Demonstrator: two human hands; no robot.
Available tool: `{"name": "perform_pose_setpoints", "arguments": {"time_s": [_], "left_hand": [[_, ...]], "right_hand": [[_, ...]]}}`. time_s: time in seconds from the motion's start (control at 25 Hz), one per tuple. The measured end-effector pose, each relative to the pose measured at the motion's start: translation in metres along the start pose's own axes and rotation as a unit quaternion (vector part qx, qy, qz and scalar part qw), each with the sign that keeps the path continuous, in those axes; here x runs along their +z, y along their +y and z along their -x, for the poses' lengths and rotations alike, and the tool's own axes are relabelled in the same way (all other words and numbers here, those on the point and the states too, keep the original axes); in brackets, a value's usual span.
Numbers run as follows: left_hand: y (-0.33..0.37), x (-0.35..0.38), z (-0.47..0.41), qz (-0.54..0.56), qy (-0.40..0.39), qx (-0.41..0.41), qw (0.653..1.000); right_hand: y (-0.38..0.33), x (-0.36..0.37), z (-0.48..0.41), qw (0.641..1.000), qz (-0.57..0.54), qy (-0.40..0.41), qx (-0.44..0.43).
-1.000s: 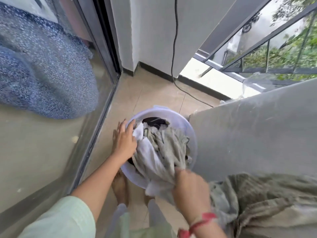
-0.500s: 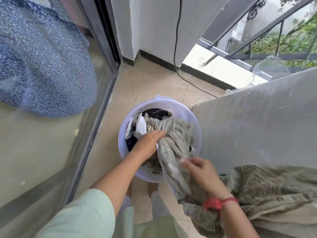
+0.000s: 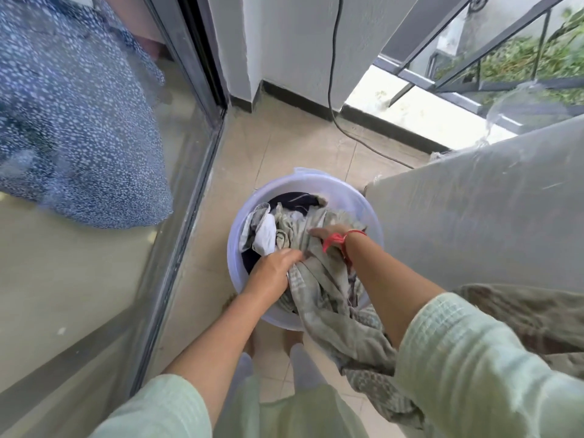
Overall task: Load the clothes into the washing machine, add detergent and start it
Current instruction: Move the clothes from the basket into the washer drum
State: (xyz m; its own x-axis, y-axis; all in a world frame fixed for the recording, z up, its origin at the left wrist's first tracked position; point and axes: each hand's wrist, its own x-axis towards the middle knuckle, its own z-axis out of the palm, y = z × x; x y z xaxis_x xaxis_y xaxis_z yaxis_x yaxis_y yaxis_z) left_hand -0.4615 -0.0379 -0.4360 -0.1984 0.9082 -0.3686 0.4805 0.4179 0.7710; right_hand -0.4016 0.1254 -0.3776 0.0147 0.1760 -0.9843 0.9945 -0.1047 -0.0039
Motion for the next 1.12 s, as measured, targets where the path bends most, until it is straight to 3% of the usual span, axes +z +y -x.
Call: {"name": "perform_pose_setpoints", "arguments": {"time_s": [0.04, 0.12, 0.16, 0.24, 0.4, 0.52, 0.64, 0.76, 0.8, 0.88, 0.96, 1.12], "left_hand": [[-0.001, 0.000, 0.000, 0.001, -0.002, -0.003, 1.000], [-0.006, 0.000, 0.002, 0.020, -0.006, -0.032, 0.999], [-0.009, -0.002, 0.003, 0.037, -0.003, -0.054, 0.998], [-0.015, -0.009, 0.006, 0.058, 0.006, -0.086, 0.995], [-0.026, -0.010, 0.000, 0.065, -0.041, -0.127, 0.989], [-0.033, -0.019, -0.012, 0.038, -0.092, -0.143, 0.985], [-0.030, -0.052, -0.029, -0.014, 0.013, -0.137, 0.990], [-0.015, -0.074, -0.062, -0.001, 0.134, -0.128, 0.983], [-0.014, -0.079, -0.077, -0.015, 0.136, -0.140, 0.981], [-0.022, -0.086, -0.098, -0.078, 0.079, -0.204, 0.973], [-0.038, -0.093, -0.098, -0.130, 0.027, -0.255, 0.958], [-0.037, -0.100, -0.063, -0.152, 0.010, -0.197, 0.968]], "right_hand": [[0.005, 0.002, -0.004, 0.999, -0.033, 0.009, -0.002], [0.013, 0.004, -0.015, 0.998, 0.036, 0.045, -0.009], [0.016, 0.005, -0.022, 0.996, 0.017, 0.089, -0.013], [0.023, 0.006, -0.035, 0.978, -0.173, 0.116, -0.007], [0.016, 0.036, -0.044, 0.921, -0.377, 0.099, 0.029], [0.011, 0.057, -0.056, 0.955, -0.248, 0.161, 0.031], [0.025, 0.047, -0.027, 0.965, -0.137, 0.218, -0.054], [0.050, 0.051, 0.043, 0.916, 0.069, 0.312, -0.243], [0.054, 0.049, 0.069, 0.883, 0.117, 0.331, -0.313], [0.056, 0.035, 0.110, 0.825, 0.111, 0.390, -0.394], [0.061, 0.019, 0.130, 0.789, 0.065, 0.460, -0.403], [0.084, 0.027, 0.141, 0.810, 0.118, 0.440, -0.368]]}}
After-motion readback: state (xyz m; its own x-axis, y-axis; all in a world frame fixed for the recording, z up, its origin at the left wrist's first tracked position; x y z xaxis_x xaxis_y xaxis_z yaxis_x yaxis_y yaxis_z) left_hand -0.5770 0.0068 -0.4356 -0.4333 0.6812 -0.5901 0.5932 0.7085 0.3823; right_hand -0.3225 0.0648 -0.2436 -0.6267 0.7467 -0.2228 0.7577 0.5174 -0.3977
